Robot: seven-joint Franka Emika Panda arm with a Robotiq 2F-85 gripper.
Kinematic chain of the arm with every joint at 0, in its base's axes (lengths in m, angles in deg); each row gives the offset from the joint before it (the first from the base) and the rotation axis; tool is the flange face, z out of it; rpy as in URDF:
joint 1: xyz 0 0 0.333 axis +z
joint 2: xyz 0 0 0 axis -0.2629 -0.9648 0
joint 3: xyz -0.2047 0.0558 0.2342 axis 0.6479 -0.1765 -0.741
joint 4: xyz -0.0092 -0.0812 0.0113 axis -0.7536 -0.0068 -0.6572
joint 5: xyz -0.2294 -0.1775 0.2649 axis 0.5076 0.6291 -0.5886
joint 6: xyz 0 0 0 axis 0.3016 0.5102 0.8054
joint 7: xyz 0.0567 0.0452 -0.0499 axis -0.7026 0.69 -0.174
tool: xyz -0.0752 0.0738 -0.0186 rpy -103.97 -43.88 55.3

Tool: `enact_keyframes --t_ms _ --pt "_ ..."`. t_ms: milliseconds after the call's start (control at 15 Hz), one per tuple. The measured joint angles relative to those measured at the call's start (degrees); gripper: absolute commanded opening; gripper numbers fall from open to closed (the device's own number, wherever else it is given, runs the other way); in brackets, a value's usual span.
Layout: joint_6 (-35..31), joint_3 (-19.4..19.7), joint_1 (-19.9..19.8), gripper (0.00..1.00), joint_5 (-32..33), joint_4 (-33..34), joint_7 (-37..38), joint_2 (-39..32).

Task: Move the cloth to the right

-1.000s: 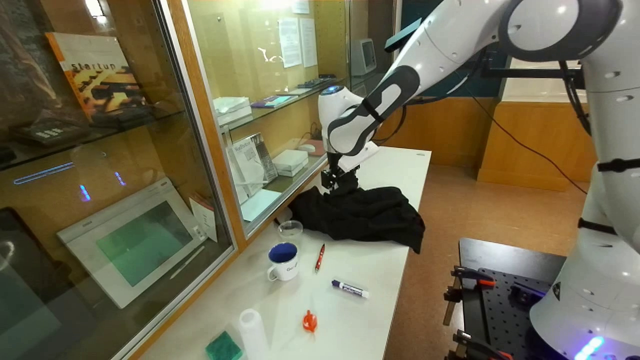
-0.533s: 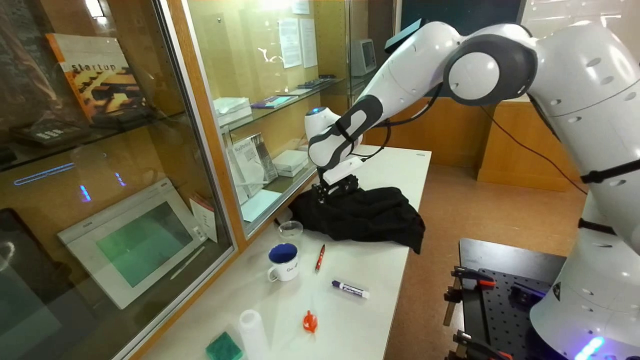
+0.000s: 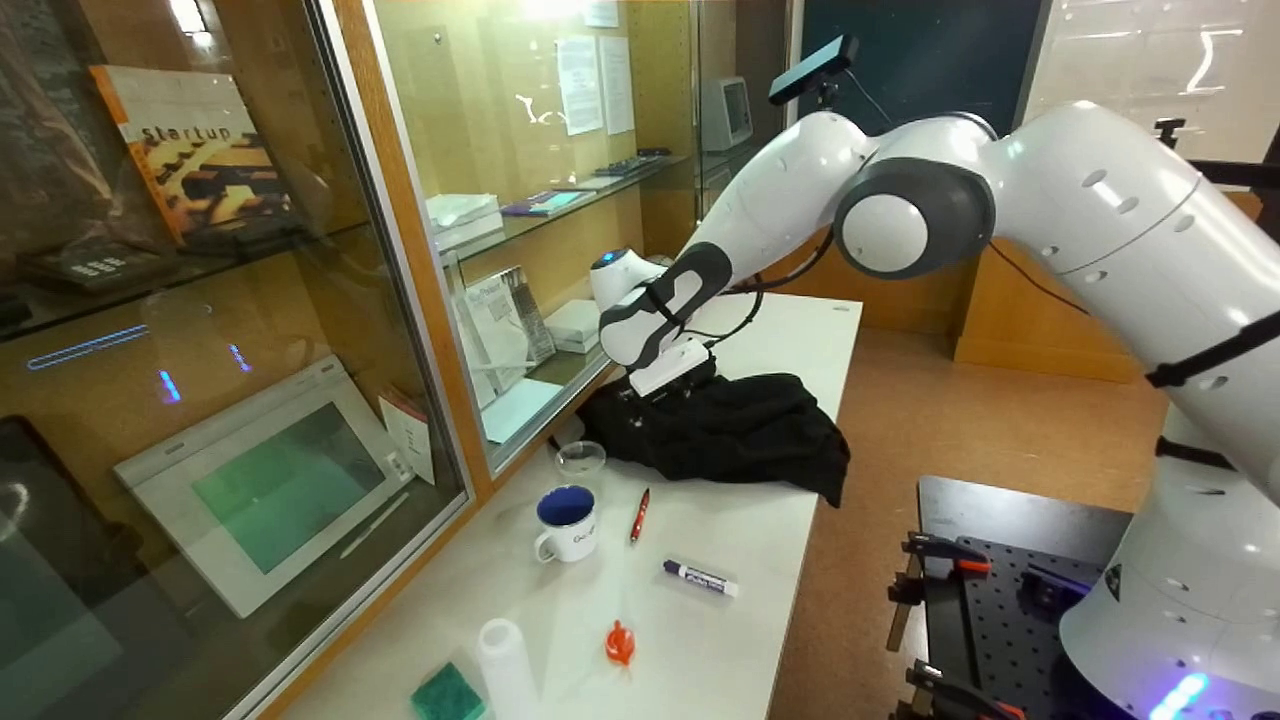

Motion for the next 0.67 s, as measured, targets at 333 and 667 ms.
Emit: enact_keyframes --t_ms 333,667 --pt "-4.34 0.21 -0.07 1.00 -0.40 0.42 -0.01 -0.92" --pt "-12.08 -1.36 -2.97 1.00 -3.34 0.88 -1.90 -3.94"
